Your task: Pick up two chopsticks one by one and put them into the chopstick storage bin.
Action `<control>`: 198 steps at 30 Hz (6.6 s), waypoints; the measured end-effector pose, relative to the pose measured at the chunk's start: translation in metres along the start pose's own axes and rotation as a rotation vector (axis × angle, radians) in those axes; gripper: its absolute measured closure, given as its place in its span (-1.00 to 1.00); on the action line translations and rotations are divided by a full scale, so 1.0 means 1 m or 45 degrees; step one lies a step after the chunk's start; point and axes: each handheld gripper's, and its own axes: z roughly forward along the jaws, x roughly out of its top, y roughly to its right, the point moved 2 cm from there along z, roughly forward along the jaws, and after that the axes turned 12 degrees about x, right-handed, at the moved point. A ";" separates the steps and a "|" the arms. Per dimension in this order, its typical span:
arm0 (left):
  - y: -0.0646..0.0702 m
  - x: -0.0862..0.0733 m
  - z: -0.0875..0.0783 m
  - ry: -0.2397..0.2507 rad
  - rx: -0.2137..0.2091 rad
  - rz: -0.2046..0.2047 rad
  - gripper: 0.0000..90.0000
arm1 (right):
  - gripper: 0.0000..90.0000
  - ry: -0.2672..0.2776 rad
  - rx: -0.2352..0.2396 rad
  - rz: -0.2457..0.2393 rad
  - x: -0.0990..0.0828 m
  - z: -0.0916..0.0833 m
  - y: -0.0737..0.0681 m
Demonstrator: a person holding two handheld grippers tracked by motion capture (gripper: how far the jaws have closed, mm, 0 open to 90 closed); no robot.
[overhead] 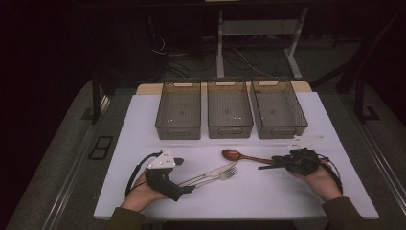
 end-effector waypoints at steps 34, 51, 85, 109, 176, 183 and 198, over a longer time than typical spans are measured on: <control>0.000 -0.001 0.001 -0.001 -0.004 0.006 -1.00 | 1.00 -0.079 -0.369 0.384 -0.081 -0.076 0.107; 0.001 -0.001 0.001 -0.012 -0.011 0.003 -1.00 | 1.00 -0.072 -0.317 0.390 -0.096 -0.086 0.089; 0.000 -0.002 0.000 -0.015 -0.013 0.003 -1.00 | 0.70 -0.046 -0.143 0.238 -0.088 -0.095 0.033; 0.001 -0.001 0.000 -0.016 -0.017 0.007 -1.00 | 0.74 -0.186 0.086 -0.032 -0.078 -0.063 0.010; 0.001 -0.009 -0.001 0.022 0.037 -0.011 -1.00 | 0.91 0.150 0.153 -0.039 -0.035 -0.078 0.005; 0.000 -0.008 0.000 0.046 0.040 -0.006 -1.00 | 0.91 0.176 0.121 -0.007 -0.017 -0.067 0.007; 0.002 -0.005 0.001 0.070 0.039 -0.012 -1.00 | 0.91 0.230 0.103 0.057 0.024 -0.046 0.004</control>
